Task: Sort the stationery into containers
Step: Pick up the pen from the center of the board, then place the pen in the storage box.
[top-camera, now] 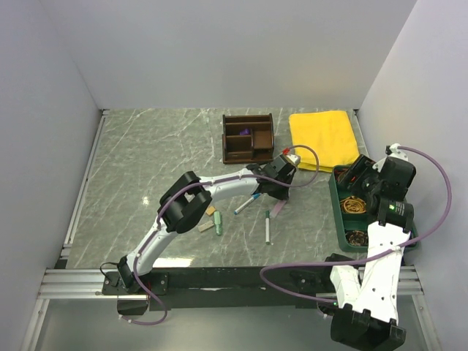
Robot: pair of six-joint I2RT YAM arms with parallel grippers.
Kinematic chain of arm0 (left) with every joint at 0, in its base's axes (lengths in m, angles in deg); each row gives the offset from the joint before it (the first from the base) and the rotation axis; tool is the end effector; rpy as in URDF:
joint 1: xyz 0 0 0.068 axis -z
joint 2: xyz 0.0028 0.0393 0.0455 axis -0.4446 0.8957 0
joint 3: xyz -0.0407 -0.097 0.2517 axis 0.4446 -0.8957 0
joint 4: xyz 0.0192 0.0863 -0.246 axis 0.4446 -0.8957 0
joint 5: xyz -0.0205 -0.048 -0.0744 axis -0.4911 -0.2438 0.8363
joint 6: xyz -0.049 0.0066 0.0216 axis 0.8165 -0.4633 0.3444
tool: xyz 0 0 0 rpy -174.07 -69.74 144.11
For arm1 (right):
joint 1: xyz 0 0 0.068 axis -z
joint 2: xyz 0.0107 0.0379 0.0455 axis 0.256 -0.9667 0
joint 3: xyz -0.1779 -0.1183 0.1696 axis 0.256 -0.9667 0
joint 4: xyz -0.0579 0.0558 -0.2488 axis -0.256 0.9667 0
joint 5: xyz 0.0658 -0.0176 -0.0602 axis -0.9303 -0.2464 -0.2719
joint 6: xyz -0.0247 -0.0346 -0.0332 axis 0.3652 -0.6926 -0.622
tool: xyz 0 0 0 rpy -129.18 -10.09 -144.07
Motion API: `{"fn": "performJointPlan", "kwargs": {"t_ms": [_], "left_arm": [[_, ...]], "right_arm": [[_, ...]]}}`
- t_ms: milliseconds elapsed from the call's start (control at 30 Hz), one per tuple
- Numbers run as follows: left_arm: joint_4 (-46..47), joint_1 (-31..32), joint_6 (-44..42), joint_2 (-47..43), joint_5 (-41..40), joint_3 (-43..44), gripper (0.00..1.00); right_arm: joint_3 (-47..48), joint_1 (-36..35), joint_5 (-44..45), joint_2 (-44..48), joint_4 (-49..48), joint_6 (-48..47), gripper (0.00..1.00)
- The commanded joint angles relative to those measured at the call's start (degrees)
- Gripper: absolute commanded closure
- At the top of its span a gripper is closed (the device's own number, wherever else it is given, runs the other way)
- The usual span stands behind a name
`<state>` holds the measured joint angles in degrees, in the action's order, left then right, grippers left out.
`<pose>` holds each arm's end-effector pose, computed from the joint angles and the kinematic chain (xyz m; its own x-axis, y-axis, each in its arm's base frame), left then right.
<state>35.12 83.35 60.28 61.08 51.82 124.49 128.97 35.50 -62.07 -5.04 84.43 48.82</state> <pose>0.2830 -0.4358 0.1627 -0.7833 0.2577 -0.5657 0.5120 0.7835 -0.3521 0.1454 -0.0467 0.3425 -0.4650 0.4557 -0.7591 0.3170 0.8862 0.3378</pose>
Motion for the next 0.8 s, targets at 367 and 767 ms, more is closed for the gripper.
{"fn": "performJointPlan", "kwargs": {"t_ms": [367, 767], "left_arm": [[6.62, -7.11, -18.67, -22.07, 22.54, -5.79, 0.99], [57.23, -22.49, -28.26, -29.13, 43.82, -29.54, 0.99]], "right_arm": [[3.82, 0.95, -0.23, -0.86, 1.02, -2.21, 0.25], [3.38, 0.95, -2.25, -5.51, -6.7, 1.74, 0.26]]}}
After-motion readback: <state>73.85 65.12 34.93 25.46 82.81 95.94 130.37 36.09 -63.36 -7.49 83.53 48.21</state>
